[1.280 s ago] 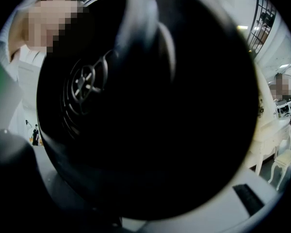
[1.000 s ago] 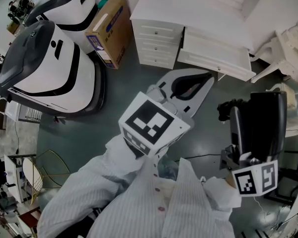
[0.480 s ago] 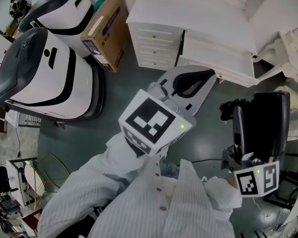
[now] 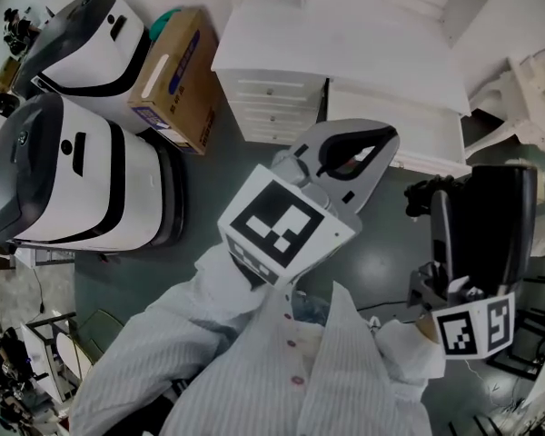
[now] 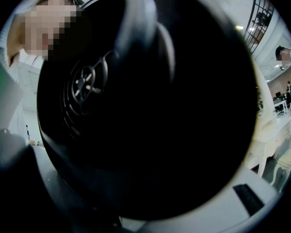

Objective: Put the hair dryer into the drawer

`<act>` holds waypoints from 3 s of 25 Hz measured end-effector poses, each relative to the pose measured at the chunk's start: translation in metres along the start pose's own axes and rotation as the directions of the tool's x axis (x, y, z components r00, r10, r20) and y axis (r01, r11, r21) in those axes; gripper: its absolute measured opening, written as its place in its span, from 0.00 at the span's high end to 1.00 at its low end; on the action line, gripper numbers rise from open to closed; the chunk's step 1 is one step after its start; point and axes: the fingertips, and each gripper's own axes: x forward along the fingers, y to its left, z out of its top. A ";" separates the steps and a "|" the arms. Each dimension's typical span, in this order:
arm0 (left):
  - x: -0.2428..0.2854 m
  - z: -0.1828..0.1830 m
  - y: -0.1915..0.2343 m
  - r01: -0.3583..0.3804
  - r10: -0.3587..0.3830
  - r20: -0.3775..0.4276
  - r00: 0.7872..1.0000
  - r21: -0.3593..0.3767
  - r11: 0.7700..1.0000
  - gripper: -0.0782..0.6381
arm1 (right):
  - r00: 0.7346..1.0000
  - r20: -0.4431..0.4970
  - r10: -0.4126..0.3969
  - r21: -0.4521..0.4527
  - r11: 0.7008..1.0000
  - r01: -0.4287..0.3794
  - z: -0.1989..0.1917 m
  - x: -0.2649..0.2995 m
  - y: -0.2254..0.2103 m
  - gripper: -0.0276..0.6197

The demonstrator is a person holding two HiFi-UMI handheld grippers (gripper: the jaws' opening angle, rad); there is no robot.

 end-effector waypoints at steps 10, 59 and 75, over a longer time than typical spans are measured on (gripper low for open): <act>0.049 -0.001 0.058 0.030 -0.030 -0.003 1.000 -0.008 1.000 0.88 | 0.999 -0.014 -0.034 0.000 0.999 0.034 -0.002 0.063 -0.033 0.61; 0.371 -0.016 0.205 -0.311 0.310 -0.031 0.950 -0.017 0.950 0.88 | 0.937 -0.130 0.324 0.008 0.946 -0.325 0.006 0.287 -0.342 0.61; 0.350 -0.057 0.226 -0.356 0.351 -0.084 0.933 -0.061 0.933 0.88 | 0.887 -0.291 0.358 0.032 0.930 -0.366 -0.070 0.304 -0.333 0.61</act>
